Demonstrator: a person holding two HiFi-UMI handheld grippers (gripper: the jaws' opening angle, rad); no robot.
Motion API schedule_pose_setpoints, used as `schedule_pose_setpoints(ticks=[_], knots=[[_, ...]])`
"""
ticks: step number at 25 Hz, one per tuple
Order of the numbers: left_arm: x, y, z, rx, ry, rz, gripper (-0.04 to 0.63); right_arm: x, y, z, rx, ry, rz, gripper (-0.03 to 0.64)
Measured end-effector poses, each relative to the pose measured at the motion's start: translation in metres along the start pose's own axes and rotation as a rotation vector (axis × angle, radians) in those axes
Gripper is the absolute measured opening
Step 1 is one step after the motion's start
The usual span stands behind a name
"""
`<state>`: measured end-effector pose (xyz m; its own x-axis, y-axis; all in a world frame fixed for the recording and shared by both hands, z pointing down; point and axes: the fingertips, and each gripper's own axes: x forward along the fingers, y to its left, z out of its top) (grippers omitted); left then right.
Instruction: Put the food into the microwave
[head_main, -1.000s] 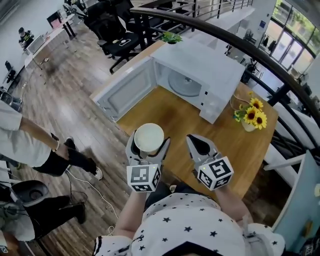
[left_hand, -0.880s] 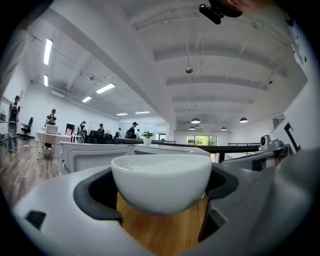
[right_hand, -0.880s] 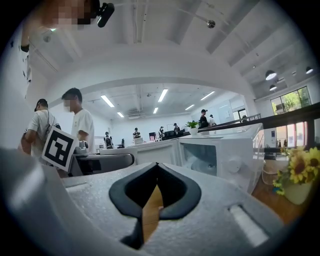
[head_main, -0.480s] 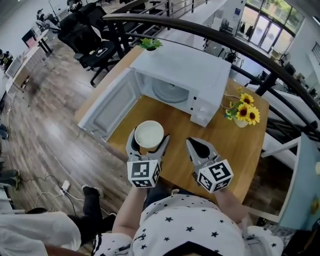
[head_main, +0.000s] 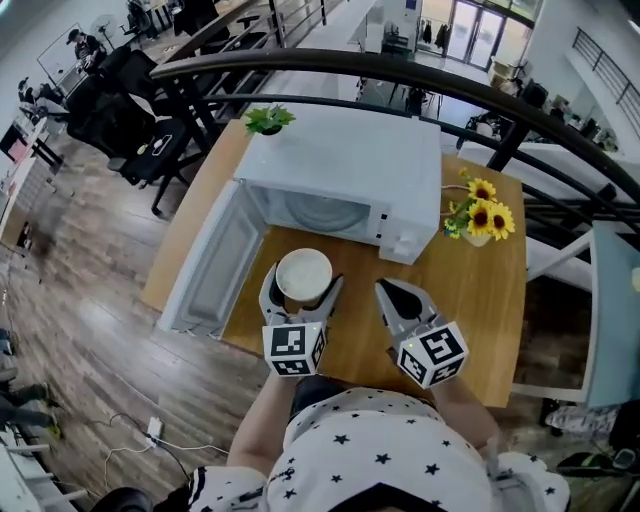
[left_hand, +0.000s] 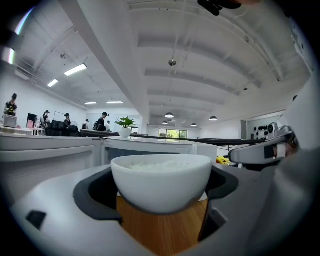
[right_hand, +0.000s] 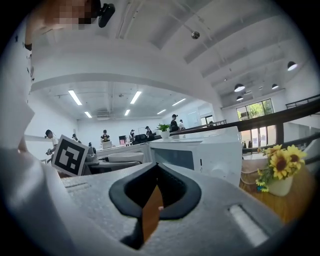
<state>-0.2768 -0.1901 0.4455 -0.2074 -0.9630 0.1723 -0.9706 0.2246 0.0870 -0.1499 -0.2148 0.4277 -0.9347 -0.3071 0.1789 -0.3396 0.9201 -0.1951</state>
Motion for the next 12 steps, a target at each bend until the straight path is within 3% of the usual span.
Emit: schedule_pose_setpoints(ticks=[12], knots=[[0.068,0.028,0.0,0.054,0.031,-0.177,0.514,0.034,-0.011,0.004,0.026,-0.013,-0.181,0.005]])
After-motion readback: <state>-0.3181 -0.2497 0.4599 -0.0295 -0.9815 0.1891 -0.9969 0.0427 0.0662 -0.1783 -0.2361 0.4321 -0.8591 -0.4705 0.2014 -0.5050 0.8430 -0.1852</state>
